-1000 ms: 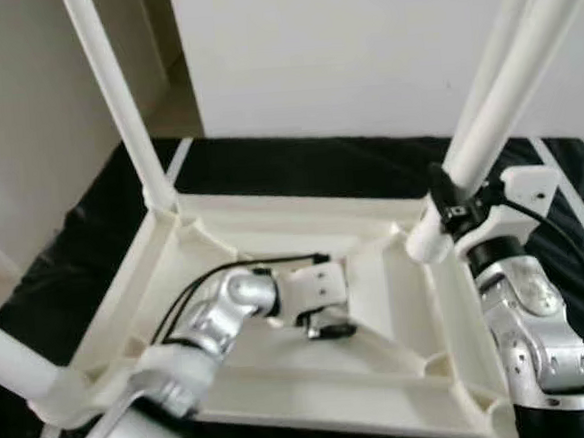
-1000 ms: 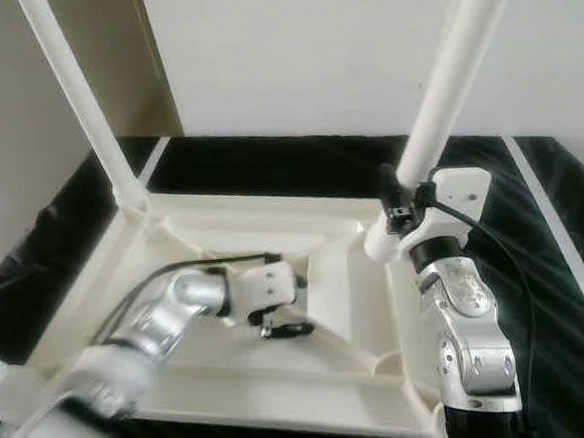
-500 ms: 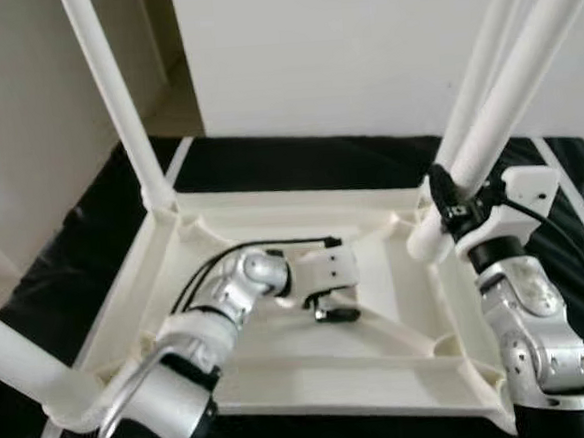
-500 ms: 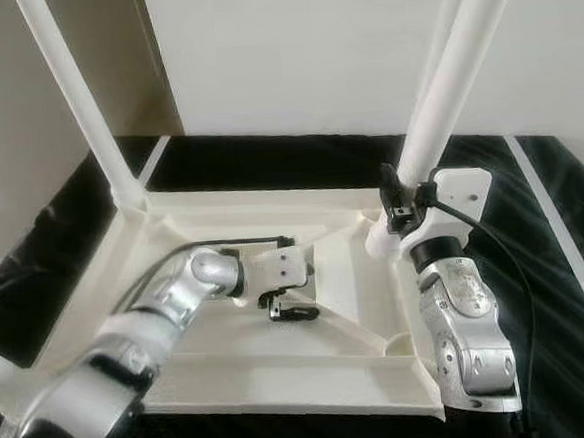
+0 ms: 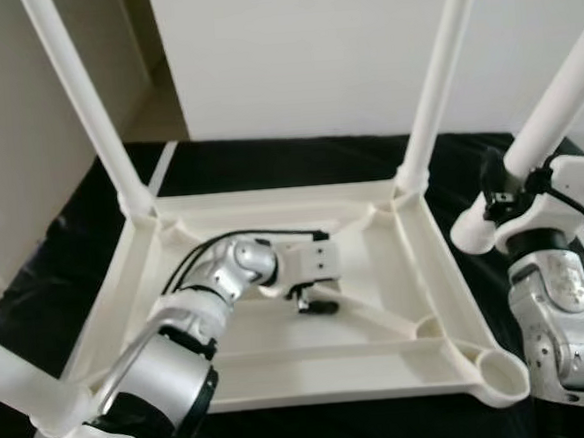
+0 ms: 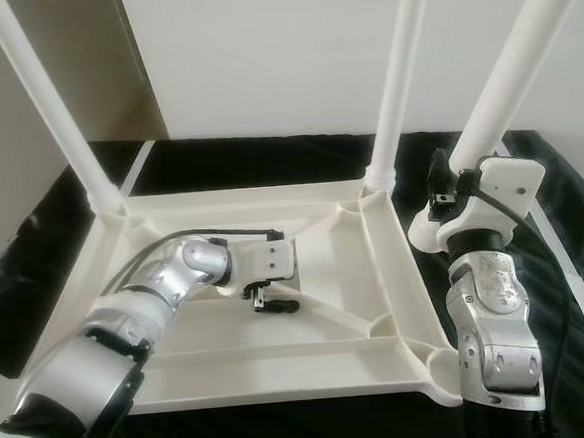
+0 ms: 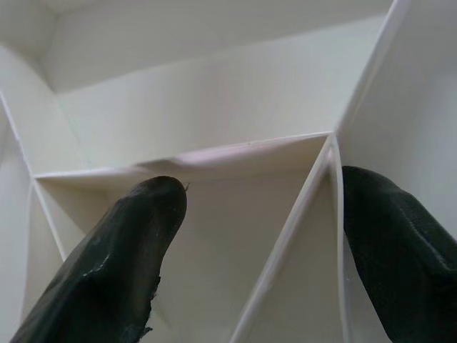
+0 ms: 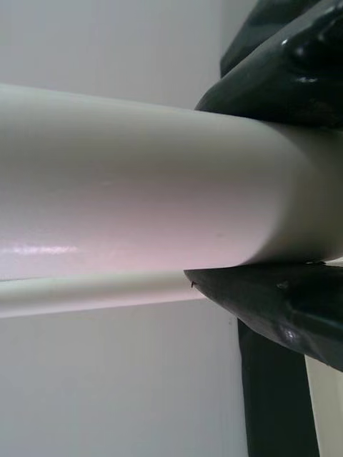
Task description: Building children table
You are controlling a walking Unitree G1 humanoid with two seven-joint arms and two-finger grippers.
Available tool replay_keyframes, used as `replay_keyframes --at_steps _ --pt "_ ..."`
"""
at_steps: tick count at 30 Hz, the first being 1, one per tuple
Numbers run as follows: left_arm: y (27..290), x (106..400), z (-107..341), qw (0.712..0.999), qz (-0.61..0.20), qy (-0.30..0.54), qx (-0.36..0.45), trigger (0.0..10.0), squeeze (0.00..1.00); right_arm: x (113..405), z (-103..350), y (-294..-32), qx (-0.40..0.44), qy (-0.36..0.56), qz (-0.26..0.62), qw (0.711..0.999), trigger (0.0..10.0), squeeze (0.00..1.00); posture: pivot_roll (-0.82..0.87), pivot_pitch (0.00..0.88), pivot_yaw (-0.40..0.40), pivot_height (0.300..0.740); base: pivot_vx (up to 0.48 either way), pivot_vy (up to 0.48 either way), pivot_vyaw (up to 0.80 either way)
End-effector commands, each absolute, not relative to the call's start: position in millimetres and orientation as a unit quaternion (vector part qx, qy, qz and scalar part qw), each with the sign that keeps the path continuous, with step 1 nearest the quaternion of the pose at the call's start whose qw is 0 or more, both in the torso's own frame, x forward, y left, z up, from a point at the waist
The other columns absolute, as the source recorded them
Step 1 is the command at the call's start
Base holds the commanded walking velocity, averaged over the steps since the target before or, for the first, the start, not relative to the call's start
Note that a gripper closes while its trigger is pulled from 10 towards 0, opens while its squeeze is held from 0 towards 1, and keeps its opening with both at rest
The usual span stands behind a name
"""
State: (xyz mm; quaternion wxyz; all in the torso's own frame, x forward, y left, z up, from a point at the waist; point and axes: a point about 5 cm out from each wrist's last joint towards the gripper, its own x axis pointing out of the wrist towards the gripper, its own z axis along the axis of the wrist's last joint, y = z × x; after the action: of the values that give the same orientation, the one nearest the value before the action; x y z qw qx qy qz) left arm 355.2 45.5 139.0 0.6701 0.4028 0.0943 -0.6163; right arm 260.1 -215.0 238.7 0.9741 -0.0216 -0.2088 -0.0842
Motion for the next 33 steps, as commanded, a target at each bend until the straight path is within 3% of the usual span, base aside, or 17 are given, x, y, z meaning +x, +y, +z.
replay_keyframes --at_steps 1,4,5,10,19,33 --pt "62.7 383.0 160.7 0.842 -0.376 -0.025 0.386 10.0 0.00 254.9 244.1 -216.0 -0.034 -0.213 -0.086 0.973 10.0 0.00 -0.10 0.028 0.030 0.740 0.000 0.000 0.00" --pt "56.5 378.8 173.2 0.855 -0.436 -0.042 0.277 10.0 0.00 250.4 252.2 -215.8 -0.047 -0.210 -0.075 0.974 10.0 0.00 -0.11 0.034 0.032 0.740 0.000 0.000 0.00" --pt "56.5 378.8 173.2 0.855 -0.436 -0.042 0.277 10.0 0.00 250.4 252.2 -215.8 -0.047 -0.210 -0.075 0.974 10.0 0.00 -0.11 0.034 0.032 0.740 0.000 0.000 0.00" --pt "47.9 366.0 189.4 0.825 -0.529 -0.090 0.177 10.0 0.00 243.1 260.2 -217.8 -0.077 -0.200 -0.068 0.974 10.0 0.00 -0.10 0.047 0.030 0.740 0.000 0.000 0.00" --pt "49.0 356.0 189.1 0.827 -0.532 -0.109 0.144 10.0 0.00 227.2 257.6 -214.9 -0.062 -0.167 -0.110 0.978 10.0 0.00 -0.10 0.057 0.033 0.740 0.000 0.000 0.00" --pt "41.3 339.8 179.5 0.837 -0.530 -0.096 0.100 10.0 0.00 225.1 245.4 -209.7 -0.063 -0.145 -0.141 0.977 10.0 0.00 -0.09 0.054 0.028 0.740 0.000 0.000 0.00"
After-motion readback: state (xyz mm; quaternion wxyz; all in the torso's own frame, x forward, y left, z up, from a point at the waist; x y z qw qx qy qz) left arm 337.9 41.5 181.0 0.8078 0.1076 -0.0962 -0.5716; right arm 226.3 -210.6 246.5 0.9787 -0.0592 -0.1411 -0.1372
